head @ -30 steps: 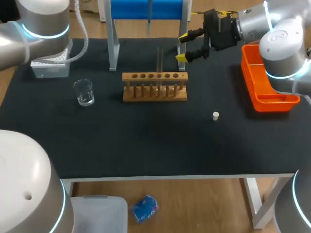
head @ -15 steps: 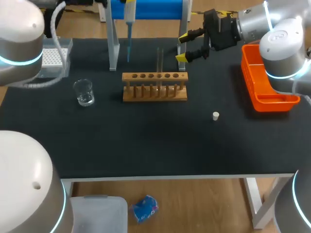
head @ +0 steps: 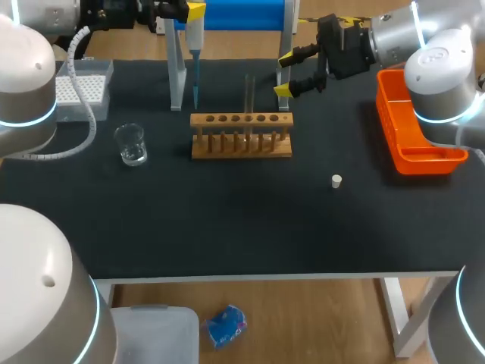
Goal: Invert the test tube, pick up the pipette, mount the tip to pipette, aspirate from beaker and dispense into the tube, eject the tip, return the pipette, and cap with the stopper.
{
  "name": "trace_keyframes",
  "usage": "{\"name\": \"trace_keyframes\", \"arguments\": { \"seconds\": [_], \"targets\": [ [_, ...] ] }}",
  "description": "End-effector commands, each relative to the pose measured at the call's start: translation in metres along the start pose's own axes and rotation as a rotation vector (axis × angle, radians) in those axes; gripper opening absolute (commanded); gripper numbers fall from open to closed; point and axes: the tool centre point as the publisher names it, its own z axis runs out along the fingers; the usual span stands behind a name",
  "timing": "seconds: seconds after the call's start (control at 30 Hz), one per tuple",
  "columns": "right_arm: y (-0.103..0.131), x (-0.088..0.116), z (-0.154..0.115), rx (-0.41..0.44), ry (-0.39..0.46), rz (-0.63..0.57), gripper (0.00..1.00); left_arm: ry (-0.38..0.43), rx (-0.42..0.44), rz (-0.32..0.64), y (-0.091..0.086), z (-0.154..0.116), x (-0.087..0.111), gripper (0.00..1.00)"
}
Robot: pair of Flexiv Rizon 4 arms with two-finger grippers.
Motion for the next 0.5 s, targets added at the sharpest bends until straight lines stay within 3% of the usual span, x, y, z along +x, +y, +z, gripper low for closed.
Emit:
{"name": "trace_keyframes", "arguments": {
  "seconds": [0.03, 0.13, 0.37, 0.5],
  "targets": [
    [-0.001, 0.000, 0.000, 0.000, -0.001, -0.001, 1.00, 0.003, 0.001, 0.001, 0.000, 0.000, 0.000, 0.00],
    [-0.001, 0.000, 0.000, 0.000, -0.001, -0.001, 1.00, 0.014, -0.004, 0.007, 0.001, 0.004, 0.002, 0.00],
    [-0.001, 0.000, 0.000, 0.000, -0.001, -0.001, 1.00, 0.061, -0.005, -0.004, 0.016, 0.024, 0.039, 0.00],
    [-0.009, 0.012, -0.028, -0.060, 0.027, -0.009, 1.00, 0.064, 0.002, -0.013, 0.019, 0.026, 0.049, 0.00]
  ]
}}
